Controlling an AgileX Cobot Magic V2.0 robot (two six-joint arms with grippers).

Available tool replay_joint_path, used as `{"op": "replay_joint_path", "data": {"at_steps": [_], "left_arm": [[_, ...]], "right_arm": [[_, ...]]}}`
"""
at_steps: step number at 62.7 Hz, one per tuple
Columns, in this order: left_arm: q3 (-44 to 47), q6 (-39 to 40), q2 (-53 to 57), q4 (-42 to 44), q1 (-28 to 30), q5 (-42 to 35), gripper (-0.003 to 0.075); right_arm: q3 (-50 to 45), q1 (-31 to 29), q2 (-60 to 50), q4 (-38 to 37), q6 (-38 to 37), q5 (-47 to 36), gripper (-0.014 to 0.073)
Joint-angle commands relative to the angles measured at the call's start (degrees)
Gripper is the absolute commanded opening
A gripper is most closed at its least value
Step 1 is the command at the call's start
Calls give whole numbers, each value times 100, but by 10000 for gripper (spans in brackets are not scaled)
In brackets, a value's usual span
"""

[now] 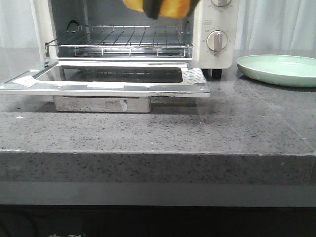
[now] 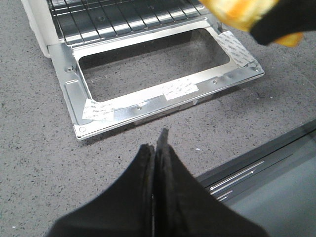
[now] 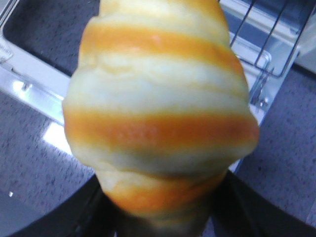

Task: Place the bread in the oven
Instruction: 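Lift the bread and carry it with the right gripper into the oven, then lower the bread onto the oven rack and open the right gripper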

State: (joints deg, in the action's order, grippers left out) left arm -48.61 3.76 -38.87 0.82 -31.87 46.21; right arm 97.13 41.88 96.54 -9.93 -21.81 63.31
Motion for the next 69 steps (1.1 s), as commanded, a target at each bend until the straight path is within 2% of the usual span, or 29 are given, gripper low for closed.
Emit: {"op": "replay_joint_path", "data": {"at_steps": [1, 17, 29, 69], "left_arm": [[-153, 51, 12, -34, 14, -371, -18], [-153, 51, 12, -34, 14, -371, -18], [-153, 51, 12, -34, 14, -371, -18], [-153, 51, 12, -34, 14, -371, -18]], "right_arm": [[804, 2, 202, -463, -99, 41, 160], [2475, -97, 1411, -1210, -99, 555, 160], [3246, -361, 1955, -1284, -94, 486, 160], [3346, -516, 2233, -1202, -75, 388, 161]]}}
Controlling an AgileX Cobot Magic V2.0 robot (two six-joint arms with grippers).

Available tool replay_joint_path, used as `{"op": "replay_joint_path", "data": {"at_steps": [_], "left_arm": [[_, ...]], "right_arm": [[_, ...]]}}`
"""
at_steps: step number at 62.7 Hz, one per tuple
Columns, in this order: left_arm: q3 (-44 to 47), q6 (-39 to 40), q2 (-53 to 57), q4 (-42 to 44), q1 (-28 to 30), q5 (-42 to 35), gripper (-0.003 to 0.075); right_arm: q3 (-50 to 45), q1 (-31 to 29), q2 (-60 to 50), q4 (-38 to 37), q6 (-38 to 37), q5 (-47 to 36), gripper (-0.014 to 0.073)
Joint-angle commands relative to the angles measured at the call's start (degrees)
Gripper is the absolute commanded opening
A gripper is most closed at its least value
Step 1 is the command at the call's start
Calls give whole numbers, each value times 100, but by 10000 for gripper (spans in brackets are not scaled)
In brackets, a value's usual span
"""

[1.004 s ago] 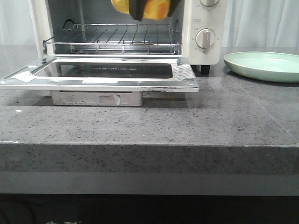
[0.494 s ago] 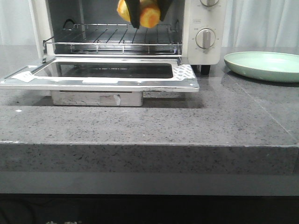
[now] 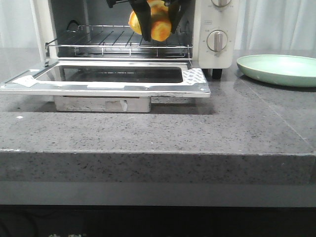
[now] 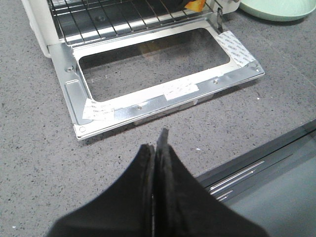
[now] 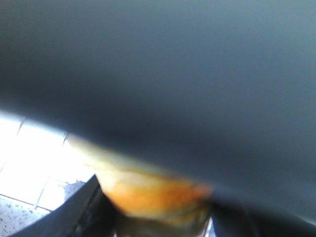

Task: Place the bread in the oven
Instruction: 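Lower the bread onto the oven rack and open the right gripper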

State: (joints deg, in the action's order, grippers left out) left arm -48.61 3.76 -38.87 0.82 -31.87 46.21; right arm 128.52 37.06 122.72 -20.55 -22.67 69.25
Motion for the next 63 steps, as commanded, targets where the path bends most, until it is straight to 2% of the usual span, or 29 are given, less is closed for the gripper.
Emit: {"op": "replay_joint_path", "data": {"at_steps": [1, 7, 10, 16, 21, 45, 63], "left_arm": [[-153, 51, 12, -34, 14, -371, -18], [-153, 51, 12, -34, 14, -371, -18], [-153, 51, 12, -34, 14, -371, -18], [-153, 51, 12, -34, 14, -371, -18], [-153, 51, 12, -34, 14, -371, -18], [-153, 51, 12, -34, 14, -371, -18], [-153, 51, 12, -34, 14, -371, -18]], "right_arm": [[207, -34, -385, -140, 19, -196, 164], [207, -34, -385, -128, 64, -193, 248], [207, -34, -385, -87, 70, -193, 325], [207, -34, -385, -24, 98, -193, 534], [207, -34, -385, -4, 98, -193, 614], [207, -21, -614, 191, 98, 236, 603], [108, 187, -1126, 303, 412, 589, 603]]}}
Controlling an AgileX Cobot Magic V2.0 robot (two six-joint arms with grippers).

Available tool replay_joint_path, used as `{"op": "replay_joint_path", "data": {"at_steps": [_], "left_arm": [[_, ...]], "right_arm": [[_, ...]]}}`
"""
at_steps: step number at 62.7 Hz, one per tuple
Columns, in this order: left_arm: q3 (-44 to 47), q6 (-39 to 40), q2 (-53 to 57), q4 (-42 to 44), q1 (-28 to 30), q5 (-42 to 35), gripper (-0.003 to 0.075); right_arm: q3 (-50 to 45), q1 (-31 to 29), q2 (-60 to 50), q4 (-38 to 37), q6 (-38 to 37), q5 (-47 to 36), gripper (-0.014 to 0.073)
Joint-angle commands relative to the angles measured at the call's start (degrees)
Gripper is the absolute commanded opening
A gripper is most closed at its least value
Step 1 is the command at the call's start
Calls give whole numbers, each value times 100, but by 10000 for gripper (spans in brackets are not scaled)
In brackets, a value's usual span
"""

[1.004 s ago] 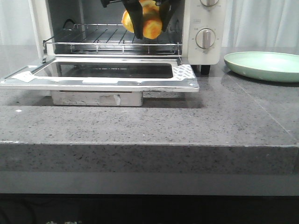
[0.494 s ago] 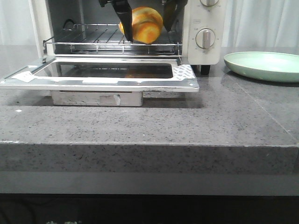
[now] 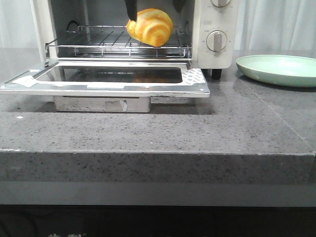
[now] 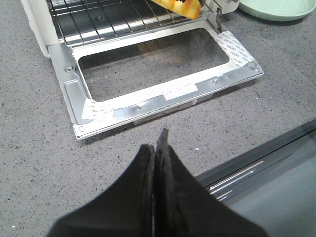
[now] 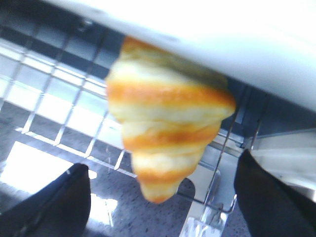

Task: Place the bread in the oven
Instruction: 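Lower the bread onto the oven rack and open the right gripper, then withdraw the right gripper out of the oven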

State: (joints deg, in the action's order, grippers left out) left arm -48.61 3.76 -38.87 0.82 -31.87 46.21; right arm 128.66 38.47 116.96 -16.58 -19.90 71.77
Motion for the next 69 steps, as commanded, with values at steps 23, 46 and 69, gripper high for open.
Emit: {"op": "replay_joint_path", "data": {"at_steps": [23, 46, 69], "left_arm": [[-153, 51, 12, -34, 14, -371, -18], [-153, 51, 12, -82, 14, -361, -18], [-153, 51, 12, -82, 14, -361, -18]], "right_arm": [[-2609, -341, -2634, 176, 389, -670, 603], [-5822, -2211, -5374, 2058, 1809, -1950, 603], [-7705, -2458, -8207, 2165, 1990, -2116, 603]]}}
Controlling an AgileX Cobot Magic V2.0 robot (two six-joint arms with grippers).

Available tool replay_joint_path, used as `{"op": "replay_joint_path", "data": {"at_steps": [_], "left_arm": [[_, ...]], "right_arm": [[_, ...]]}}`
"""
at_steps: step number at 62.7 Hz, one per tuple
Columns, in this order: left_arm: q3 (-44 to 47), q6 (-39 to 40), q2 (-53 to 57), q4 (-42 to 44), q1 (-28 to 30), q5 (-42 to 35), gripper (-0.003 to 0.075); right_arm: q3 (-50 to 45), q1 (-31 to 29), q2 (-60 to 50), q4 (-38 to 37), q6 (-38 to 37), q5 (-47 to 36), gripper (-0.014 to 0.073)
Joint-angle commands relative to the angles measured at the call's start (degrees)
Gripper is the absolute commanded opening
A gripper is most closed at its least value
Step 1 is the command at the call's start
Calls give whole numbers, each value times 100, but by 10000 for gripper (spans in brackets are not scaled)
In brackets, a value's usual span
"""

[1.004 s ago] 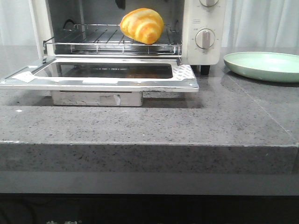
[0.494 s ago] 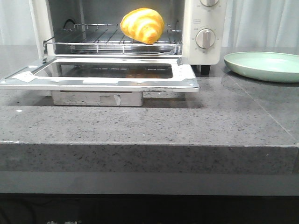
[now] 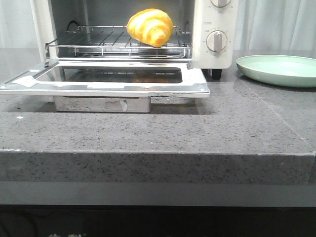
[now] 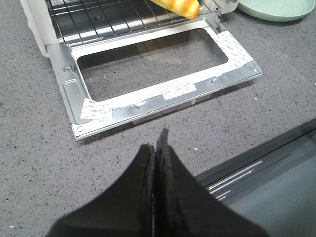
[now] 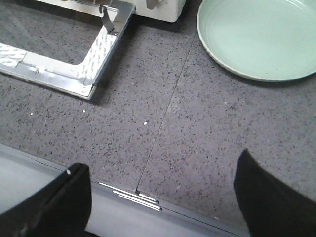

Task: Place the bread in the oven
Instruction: 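Withdraw the right gripper out of the oven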

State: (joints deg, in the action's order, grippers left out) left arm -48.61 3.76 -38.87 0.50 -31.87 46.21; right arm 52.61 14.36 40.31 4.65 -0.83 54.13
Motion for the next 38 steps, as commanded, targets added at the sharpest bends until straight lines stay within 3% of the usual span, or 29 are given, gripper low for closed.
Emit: {"op": "replay_joint_path", "data": {"at_steps": [1, 13, 26, 32, 38], "left_arm": [[-153, 51, 12, -50, 14, -361, -18], [-153, 51, 12, -50, 14, -361, -18], [-153, 51, 12, -50, 14, -361, -18], [-153, 51, 12, -50, 14, -361, -18], [-153, 51, 12, -50, 14, -361, -18]], "right_arm": [[-143, -48, -638, 42, 83, -343, 603], [-467, -48, -1506, 42, 83, -140, 603], [-474, -48, -1601, 42, 83, 134, 575], [-474, -48, -1601, 42, 83, 197, 414], [-474, -48, -1601, 42, 83, 218, 167]]}}
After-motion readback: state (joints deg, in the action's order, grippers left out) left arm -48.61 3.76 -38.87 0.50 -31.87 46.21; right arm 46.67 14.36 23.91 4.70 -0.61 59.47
